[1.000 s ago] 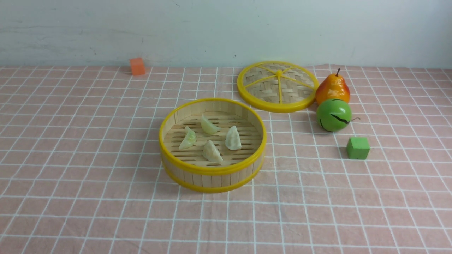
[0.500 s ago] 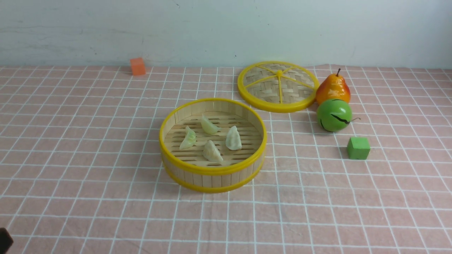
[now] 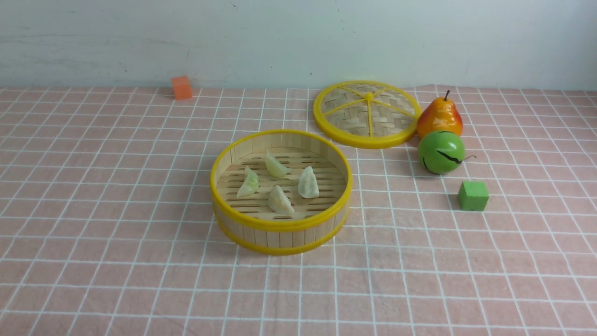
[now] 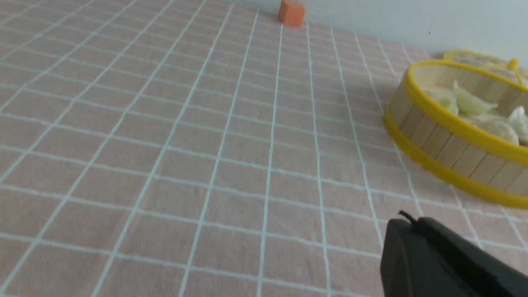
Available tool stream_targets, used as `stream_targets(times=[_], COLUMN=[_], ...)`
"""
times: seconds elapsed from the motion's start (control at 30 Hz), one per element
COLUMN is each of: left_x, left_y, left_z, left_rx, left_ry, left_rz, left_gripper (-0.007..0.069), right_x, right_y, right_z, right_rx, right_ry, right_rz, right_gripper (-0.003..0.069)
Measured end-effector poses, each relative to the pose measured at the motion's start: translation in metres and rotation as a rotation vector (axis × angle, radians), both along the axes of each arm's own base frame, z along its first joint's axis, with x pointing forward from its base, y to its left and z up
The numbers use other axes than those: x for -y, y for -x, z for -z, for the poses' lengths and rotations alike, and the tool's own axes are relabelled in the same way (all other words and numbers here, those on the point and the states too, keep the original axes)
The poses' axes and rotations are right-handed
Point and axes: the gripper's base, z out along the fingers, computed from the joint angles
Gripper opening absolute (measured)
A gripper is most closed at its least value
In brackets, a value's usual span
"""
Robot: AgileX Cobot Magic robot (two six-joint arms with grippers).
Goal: Put the dumplings into the steamer on the table with the pink tablecloth.
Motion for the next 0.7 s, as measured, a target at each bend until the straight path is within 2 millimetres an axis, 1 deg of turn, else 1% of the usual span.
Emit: stream_targets(times=[0.07,0.3,0.7], left_x=[0.0001,0.0002,0.0002], left_y=[0.0011,0.0018,0.0018], left_z=[0.0042,0.0065,0.0067], left_rx=[-0.048,-0.07,-0.072], left_ry=[-0.013,-0.102,-0.115], left_rz=[0.005,0.03,0.034], left_gripper=[-0.0013,-0.0013,-0.0013], right_x=[0.0,0.0,0.0], right_y=[0.0,0.0,0.0], right_z=[0.0,0.0,0.0], right_rx=[0.0,0.0,0.0], right_ry=[0.0,0.0,0.0], right_rz=[0.0,0.0,0.0], right_gripper=[0.0017,0.0029,0.0045])
